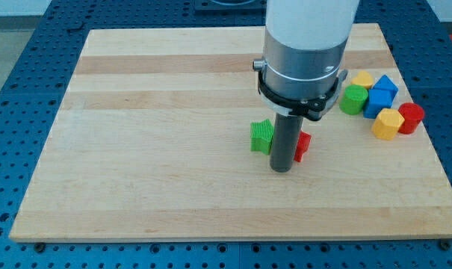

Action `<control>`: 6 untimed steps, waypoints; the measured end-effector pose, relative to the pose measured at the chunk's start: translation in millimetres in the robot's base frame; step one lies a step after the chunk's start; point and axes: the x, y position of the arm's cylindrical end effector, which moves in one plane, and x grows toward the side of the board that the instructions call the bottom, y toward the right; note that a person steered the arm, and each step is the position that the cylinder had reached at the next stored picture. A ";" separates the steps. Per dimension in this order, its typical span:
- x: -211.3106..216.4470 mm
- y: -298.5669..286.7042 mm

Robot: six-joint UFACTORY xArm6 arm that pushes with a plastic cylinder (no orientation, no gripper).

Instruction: Move the green star to the center

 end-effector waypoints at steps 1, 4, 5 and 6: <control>-19.3 28.4; -24.6 19.3; -25.5 -15.7; -43.4 -40.4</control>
